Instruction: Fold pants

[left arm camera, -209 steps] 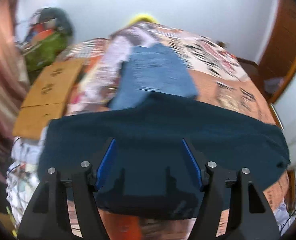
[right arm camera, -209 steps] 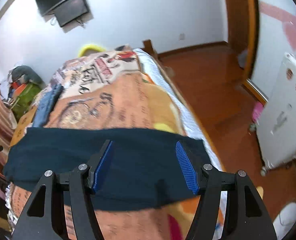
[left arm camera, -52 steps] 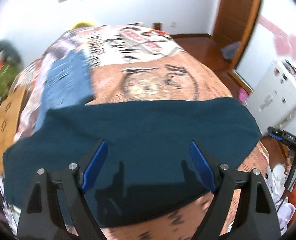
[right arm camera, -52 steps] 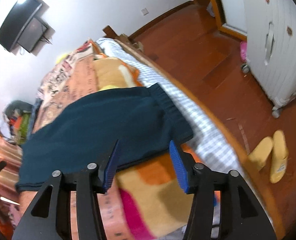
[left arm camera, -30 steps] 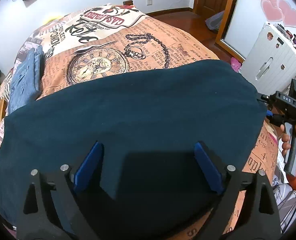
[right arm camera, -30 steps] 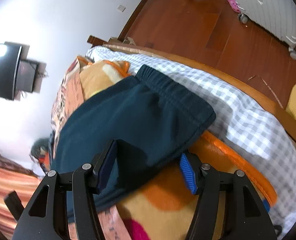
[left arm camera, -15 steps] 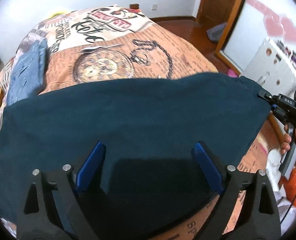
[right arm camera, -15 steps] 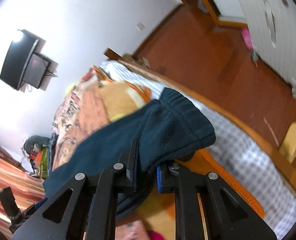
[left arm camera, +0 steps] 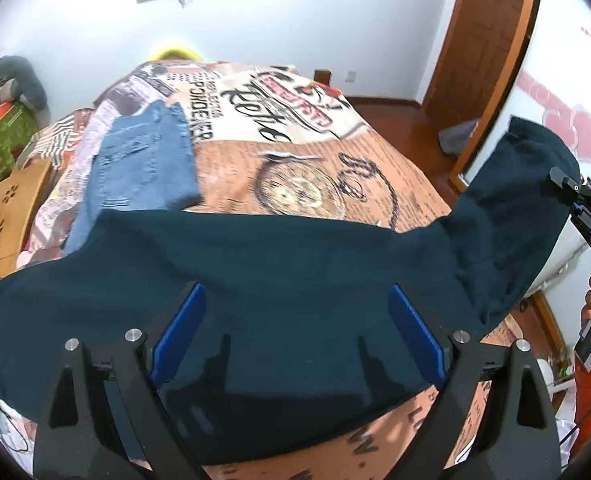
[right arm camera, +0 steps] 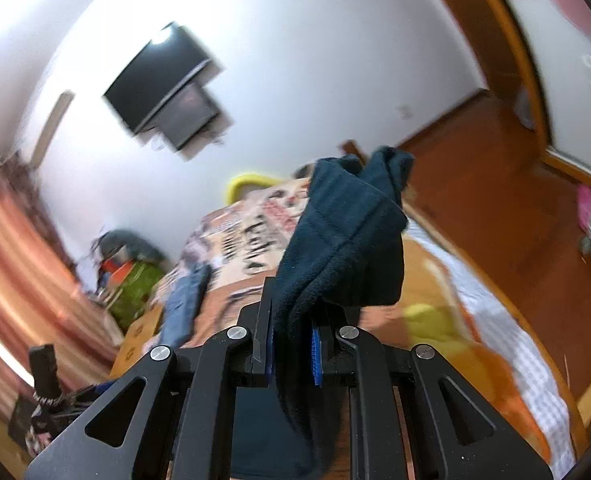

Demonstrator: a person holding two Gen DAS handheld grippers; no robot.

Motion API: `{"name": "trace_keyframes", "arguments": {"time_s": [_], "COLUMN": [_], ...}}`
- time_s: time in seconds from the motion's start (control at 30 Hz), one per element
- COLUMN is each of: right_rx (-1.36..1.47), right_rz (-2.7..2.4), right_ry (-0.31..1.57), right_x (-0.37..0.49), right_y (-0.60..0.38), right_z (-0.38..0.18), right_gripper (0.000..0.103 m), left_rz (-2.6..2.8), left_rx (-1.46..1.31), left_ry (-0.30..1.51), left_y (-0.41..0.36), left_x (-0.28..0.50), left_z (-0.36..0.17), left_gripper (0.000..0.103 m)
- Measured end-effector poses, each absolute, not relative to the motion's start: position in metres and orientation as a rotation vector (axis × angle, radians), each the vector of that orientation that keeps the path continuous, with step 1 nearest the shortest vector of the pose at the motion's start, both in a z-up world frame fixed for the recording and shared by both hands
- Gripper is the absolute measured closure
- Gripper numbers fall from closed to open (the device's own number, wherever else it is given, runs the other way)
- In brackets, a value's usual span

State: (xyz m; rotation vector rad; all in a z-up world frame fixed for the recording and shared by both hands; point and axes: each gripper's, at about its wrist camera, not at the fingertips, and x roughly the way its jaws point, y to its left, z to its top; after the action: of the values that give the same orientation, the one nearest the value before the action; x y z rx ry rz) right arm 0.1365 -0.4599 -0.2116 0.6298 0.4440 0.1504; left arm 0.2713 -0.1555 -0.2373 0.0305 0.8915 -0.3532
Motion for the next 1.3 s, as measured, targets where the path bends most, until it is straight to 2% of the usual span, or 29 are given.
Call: {"name": "trace_keyframes", "arguments": {"time_s": [0.2,0.4,0.63,0.73,0.8,0.87,0.9,1.17,1.3], "right_rx": [0.505,0.394,0.244,0.155,0.109,0.132,0.152,0.218,0.221], "right_rz": [0.273,0.382,0.528,0.537,0.524,0.551,0.564,0.576,0.478], "right_ry": [0.472,0.566,0.828,0.891,0.878,0.896,0.899,0.788,0.743], "right_x": [0.158,0.182,0.197,0.188,0.185,0.187,0.188,0.176,0.184], "right_y": [-0.396,-0.332,-0.256,-0.236,-0.234,-0.238,-0.240,-0.273,-0.307], "right_z": [-0.196,-0.205,-0.267,-0.290,-0.287,-0.281,-0.278,-0.239,-0.233], "right_gripper": [0.091,0.091,0.091,0.086,0.084,0.073,0.071,0.067,0.066], "left_rz": [-0.337,-0.313,-0.257,-0.246,-0.243,-0.245,-0.250,-0.332,-0.383], "left_rx": [0.003,-0.045,-0.091,-0.108,-0.106,-0.095,-0.088,-0.022,0.012], "left_ry": [0.846,0.824,0.841,0.853,0.860,0.858,0.853,0.819,0.847], "left_y": [-0.120,-0.086,-0.054,-0.048,-0.048,-0.052,-0.055,-0.102,-0.138], "left_x": [0.260,0.249,0.244,0.245,0.247,0.249,0.250,0.271,0.287], "left_z": [-0.228,-0.230,-0.244,-0.248,-0.248,-0.245,-0.243,-0.220,-0.226], "left_gripper": [0.010,0.010,0.010,0.010,0.010,0.010,0.010,0.010,0.010]}}
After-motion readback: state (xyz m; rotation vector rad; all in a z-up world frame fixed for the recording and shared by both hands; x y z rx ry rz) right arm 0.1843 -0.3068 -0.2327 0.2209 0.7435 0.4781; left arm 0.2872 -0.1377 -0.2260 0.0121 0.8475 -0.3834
